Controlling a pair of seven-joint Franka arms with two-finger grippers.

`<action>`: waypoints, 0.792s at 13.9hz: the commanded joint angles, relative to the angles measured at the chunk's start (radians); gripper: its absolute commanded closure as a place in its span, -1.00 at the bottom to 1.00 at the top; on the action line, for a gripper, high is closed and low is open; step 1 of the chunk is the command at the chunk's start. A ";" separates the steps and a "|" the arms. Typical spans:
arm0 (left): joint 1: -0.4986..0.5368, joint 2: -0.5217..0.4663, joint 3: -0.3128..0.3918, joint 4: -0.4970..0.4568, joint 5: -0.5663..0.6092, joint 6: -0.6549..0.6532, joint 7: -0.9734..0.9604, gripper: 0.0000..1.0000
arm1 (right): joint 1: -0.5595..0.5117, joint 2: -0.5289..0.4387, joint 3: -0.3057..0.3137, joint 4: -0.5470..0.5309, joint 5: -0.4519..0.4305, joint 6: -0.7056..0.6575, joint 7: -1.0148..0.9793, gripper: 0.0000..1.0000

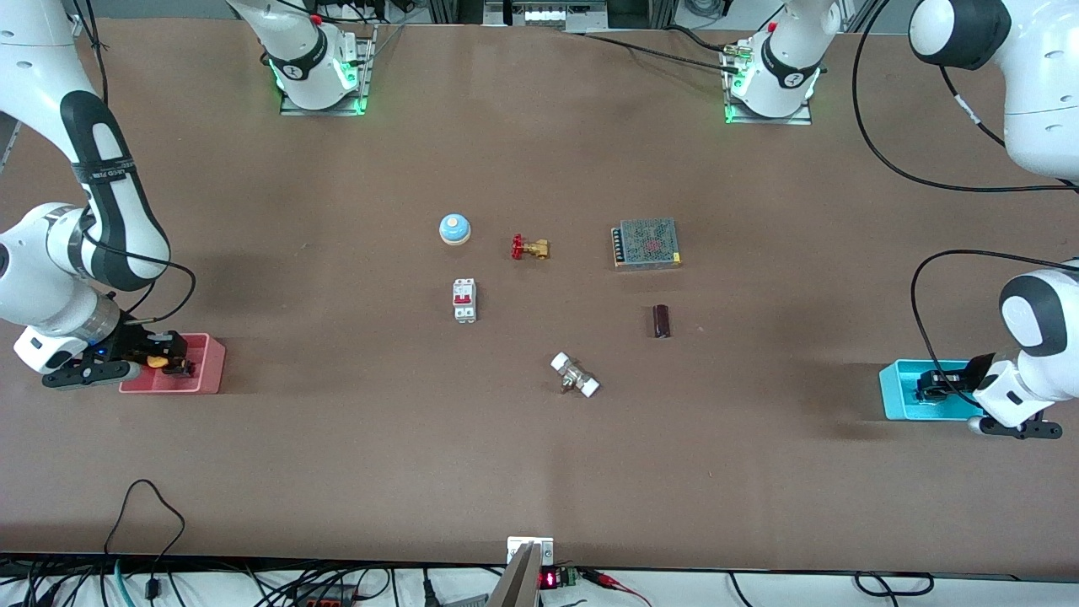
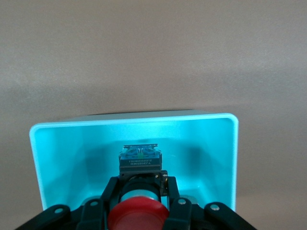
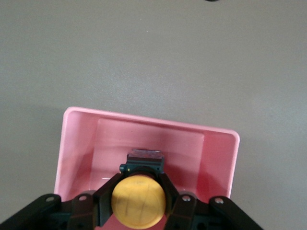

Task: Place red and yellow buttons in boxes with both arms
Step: 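Lower the buttons into the boxes and open both grippers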

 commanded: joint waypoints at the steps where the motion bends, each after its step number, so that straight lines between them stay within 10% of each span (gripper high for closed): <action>1: 0.009 0.017 -0.006 0.032 -0.019 0.005 0.045 -0.60 | -0.011 0.015 0.005 0.011 0.014 0.020 -0.033 0.16; 2: 0.009 0.014 -0.008 0.030 -0.019 0.005 0.044 -1.00 | -0.011 0.016 0.005 0.011 0.016 0.020 -0.037 0.04; 11: -0.073 -0.357 -0.026 -0.206 -0.025 -0.035 0.024 -1.00 | 0.003 -0.103 0.005 -0.018 0.016 -0.044 -0.045 -1.00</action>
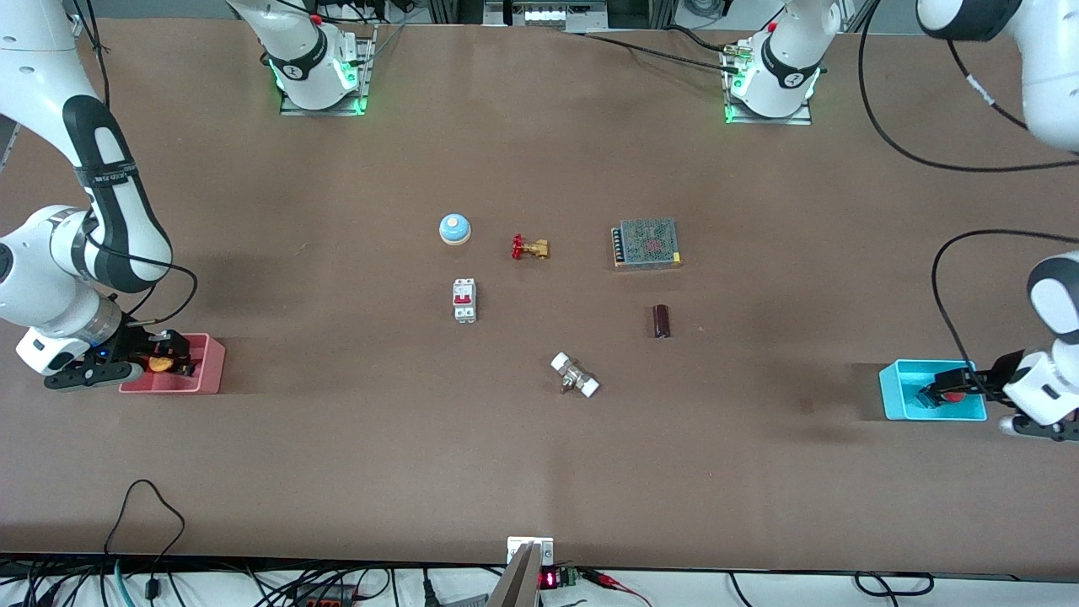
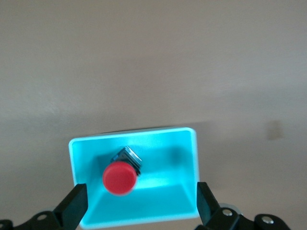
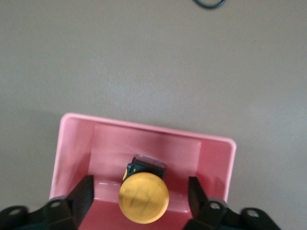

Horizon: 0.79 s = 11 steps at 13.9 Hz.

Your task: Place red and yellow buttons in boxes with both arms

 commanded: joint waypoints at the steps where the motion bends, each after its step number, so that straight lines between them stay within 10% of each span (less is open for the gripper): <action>1: -0.103 -0.229 0.006 -0.180 -0.023 -0.033 -0.014 -1.00 | 0.006 -0.163 0.006 -0.041 0.016 -0.133 -0.022 -1.00; 7: -0.302 -0.455 0.025 -0.199 -0.021 -0.272 -0.278 -1.00 | 0.175 -0.549 0.009 0.008 -0.042 -0.599 0.250 -1.00; 11: -0.395 -0.484 0.164 -0.168 -0.070 -0.327 -0.307 -1.00 | 0.226 -0.588 0.014 0.202 -0.084 -0.890 0.326 -1.00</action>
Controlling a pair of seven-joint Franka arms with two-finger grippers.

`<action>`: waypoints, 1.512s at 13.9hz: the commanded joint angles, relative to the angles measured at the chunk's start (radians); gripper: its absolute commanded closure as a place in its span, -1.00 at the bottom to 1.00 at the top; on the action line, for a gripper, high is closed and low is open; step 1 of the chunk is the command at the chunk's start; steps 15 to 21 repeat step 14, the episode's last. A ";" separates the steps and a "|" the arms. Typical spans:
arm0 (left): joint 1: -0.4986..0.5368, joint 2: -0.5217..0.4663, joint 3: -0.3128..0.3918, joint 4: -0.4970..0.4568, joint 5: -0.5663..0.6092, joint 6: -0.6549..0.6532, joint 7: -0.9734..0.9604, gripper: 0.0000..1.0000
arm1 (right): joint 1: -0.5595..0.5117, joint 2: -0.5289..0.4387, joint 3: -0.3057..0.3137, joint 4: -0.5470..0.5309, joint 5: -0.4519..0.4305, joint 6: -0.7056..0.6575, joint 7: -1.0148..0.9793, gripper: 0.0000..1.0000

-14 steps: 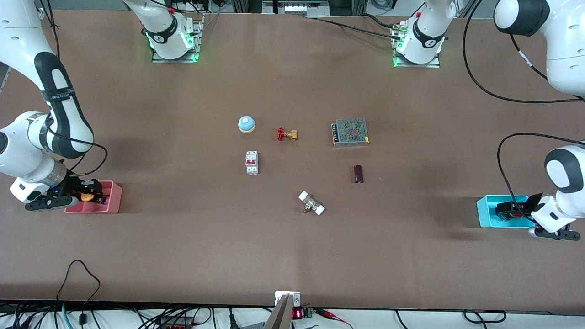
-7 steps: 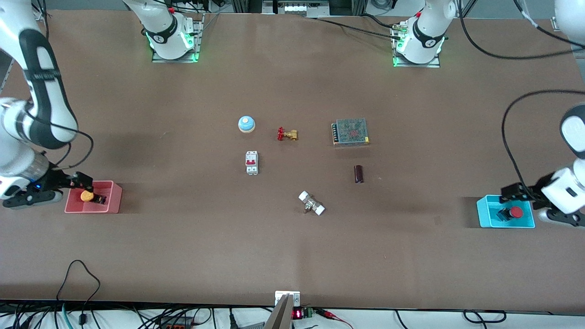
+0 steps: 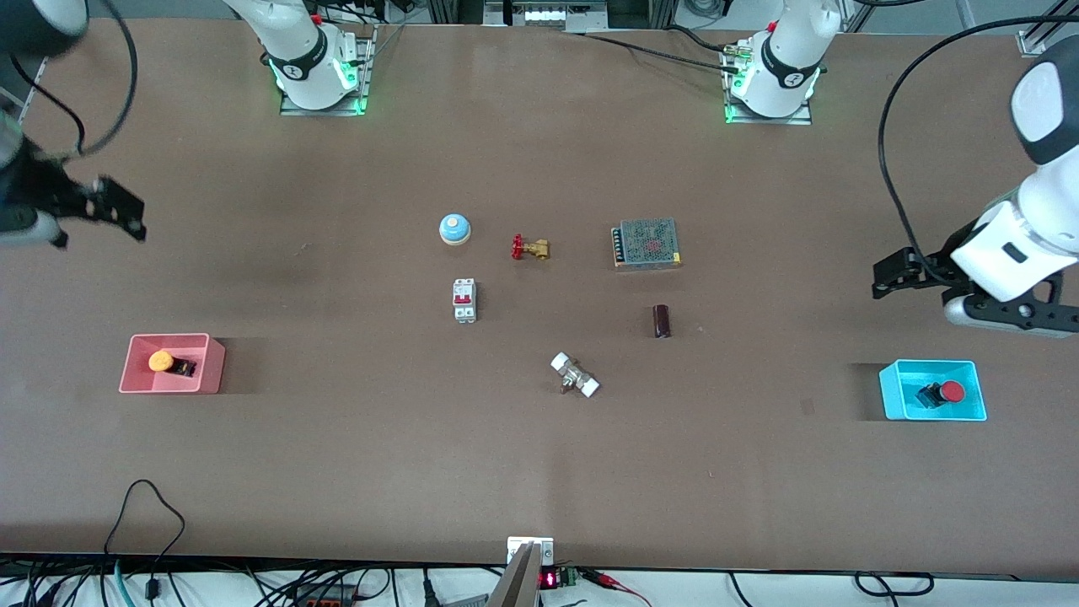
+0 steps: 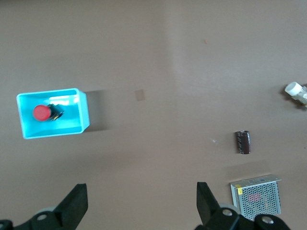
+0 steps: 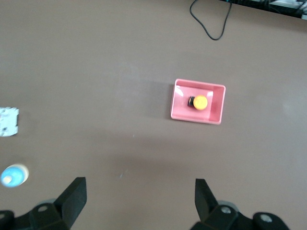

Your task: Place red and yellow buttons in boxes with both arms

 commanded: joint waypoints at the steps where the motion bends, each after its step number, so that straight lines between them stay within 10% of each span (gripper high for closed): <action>1: -0.011 -0.032 0.041 -0.002 -0.047 -0.032 -0.019 -1.00 | 0.000 0.045 -0.005 0.086 -0.005 -0.073 0.016 -1.00; 21: -0.015 -0.096 0.030 0.037 0.016 -0.175 -0.086 -1.00 | 0.030 0.071 -0.005 0.082 -0.005 -0.073 0.013 -1.00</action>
